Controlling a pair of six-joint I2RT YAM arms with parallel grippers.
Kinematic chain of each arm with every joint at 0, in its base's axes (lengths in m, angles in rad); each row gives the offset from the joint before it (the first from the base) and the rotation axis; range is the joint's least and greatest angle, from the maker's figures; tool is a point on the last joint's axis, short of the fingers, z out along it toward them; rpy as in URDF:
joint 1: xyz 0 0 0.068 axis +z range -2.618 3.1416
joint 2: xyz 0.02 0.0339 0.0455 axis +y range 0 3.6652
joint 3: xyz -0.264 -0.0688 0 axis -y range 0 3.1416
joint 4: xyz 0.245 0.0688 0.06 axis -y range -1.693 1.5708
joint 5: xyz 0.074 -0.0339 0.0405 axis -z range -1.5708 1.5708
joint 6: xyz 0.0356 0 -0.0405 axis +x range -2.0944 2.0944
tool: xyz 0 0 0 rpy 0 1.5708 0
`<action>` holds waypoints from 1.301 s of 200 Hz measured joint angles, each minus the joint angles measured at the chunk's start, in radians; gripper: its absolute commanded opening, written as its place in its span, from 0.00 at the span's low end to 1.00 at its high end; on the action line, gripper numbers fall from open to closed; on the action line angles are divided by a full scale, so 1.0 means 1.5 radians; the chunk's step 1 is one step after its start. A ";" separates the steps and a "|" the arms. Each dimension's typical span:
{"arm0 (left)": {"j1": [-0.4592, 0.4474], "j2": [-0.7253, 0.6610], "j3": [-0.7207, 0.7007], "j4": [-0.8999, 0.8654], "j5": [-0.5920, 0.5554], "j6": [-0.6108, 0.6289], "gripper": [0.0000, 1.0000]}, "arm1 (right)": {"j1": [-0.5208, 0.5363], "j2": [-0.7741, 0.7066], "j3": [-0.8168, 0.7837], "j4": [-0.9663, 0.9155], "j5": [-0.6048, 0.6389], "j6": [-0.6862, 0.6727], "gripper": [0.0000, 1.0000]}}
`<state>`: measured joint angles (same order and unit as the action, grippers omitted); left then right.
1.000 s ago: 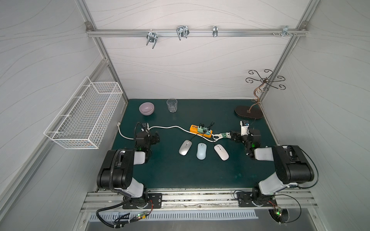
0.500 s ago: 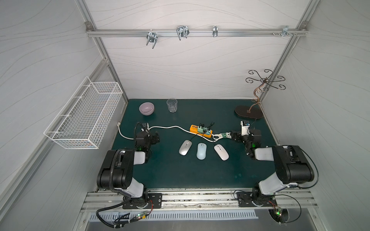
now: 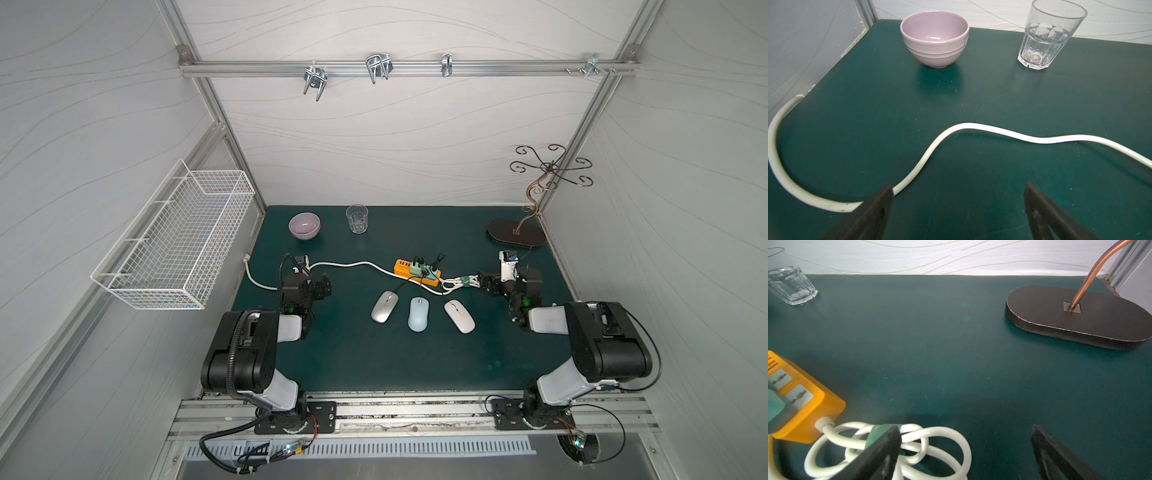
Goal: Unplug the wireless mouse
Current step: Pick up the mouse from the center of the board.
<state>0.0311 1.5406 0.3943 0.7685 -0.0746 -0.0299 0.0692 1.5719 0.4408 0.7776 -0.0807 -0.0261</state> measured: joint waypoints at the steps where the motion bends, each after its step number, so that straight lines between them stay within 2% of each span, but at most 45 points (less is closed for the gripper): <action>1: 0.000 0.000 0.000 0.000 0.000 0.000 1.00 | 0.000 0.000 0.000 0.000 0.000 0.000 0.99; 34: 0.000 0.000 0.004 -0.008 0.005 0.003 0.97 | 0.003 0.000 0.000 0.001 0.004 0.000 0.99; 61: 0.000 -0.012 0.022 -0.040 0.004 0.003 0.95 | 0.018 -0.008 0.000 -0.011 0.043 -0.001 0.99; 86: -0.005 -0.047 0.025 -0.068 -0.003 0.002 0.92 | 0.059 -0.045 0.003 -0.044 0.127 -0.004 0.99; 110: -0.022 -0.090 0.041 -0.132 -0.016 0.006 0.93 | 0.117 -0.106 0.057 -0.172 0.226 -0.003 0.99; 141: -0.096 -0.163 0.063 -0.199 -0.042 0.012 0.95 | 0.196 -0.200 0.174 -0.341 0.326 0.006 0.99; 164: -0.165 -0.215 0.081 -0.248 -0.050 0.007 0.96 | 0.238 -0.265 0.225 -0.439 0.367 0.027 0.99; 202: -0.262 -0.266 0.111 -0.322 -0.052 -0.029 0.96 | 0.262 -0.358 0.245 -0.569 0.356 0.089 0.99; 227: -0.304 -0.275 0.139 -0.387 -0.040 -0.071 0.96 | 0.309 -0.416 0.222 -0.611 0.340 0.113 0.99; 260: -0.368 -0.261 0.187 -0.475 -0.024 -0.087 0.95 | 0.350 -0.434 0.209 -0.656 0.328 0.134 0.99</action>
<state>-0.5213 1.1492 0.6750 0.0566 -0.1101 -0.1608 0.5945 0.9211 0.7540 -0.2062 0.4114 0.1749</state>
